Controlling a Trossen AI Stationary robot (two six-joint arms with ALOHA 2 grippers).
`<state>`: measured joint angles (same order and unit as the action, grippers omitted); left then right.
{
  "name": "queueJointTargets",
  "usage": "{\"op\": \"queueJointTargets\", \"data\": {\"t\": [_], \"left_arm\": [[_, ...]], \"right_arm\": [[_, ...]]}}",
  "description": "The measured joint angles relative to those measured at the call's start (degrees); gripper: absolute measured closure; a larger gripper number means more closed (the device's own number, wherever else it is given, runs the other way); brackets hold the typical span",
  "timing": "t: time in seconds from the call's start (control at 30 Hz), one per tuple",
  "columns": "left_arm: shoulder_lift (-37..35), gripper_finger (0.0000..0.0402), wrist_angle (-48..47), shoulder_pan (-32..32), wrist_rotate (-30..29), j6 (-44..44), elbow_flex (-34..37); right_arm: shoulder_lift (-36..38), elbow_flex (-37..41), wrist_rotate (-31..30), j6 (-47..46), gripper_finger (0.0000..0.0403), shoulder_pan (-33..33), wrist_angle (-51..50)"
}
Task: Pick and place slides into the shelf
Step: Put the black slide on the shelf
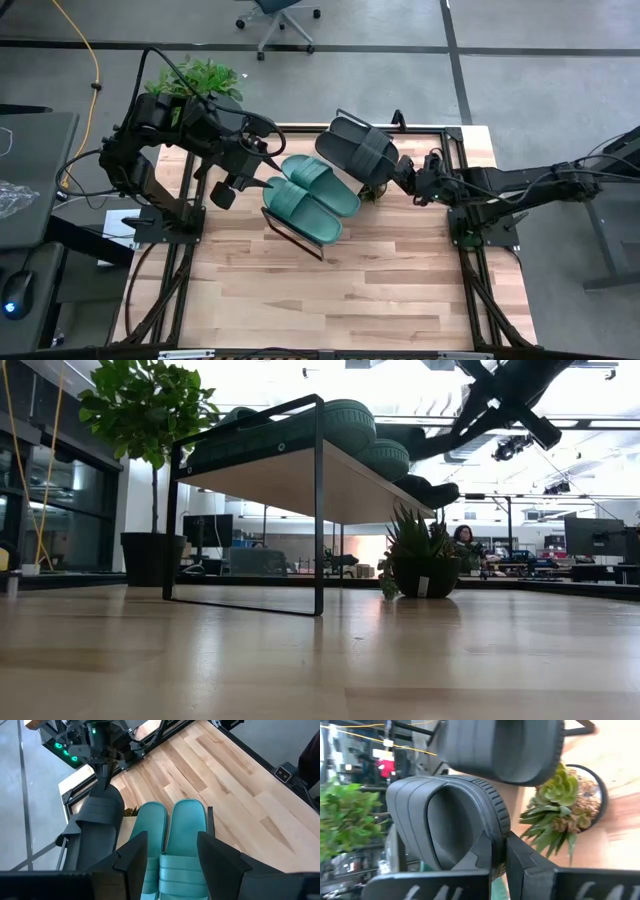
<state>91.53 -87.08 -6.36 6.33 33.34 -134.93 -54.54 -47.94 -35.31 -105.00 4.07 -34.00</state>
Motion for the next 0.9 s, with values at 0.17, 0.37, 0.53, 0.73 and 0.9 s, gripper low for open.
{"op": "queueJointTargets", "data": {"t": [0.17, 0.37, 0.53, 0.73, 0.9], "left_arm": [[0.0, 0.0241, 0.0, 0.0, 0.0, 0.9, 0.0], [0.0, 0.0241, 0.0, 0.0, 0.0, 0.9, 0.0], [0.0, 0.0241, 0.0, 0.0, 0.0, 1.0, 0.0], [0.0, 0.0241, -0.1, 0.0, 0.0, 1.3, 0.0], [0.0, 0.0241, -0.1, 0.0, 0.0, 2.3, 0.0]], "right_arm": [[-1.9, 0.0, 2.9, 0.0, 0.0402, -1.5, -0.1], [-4.4, 0.0, 3.9, -0.1, 0.0402, -2.7, 1.2], [-5.6, 0.0, 5.6, -0.2, 0.0402, -3.6, 1.6], [-6.4, 0.0, 6.8, -0.2, 0.04, -4.3, 2.2], [-6.6, 0.0, 7.0, -0.6, 0.039, -4.5, 2.2]]}}
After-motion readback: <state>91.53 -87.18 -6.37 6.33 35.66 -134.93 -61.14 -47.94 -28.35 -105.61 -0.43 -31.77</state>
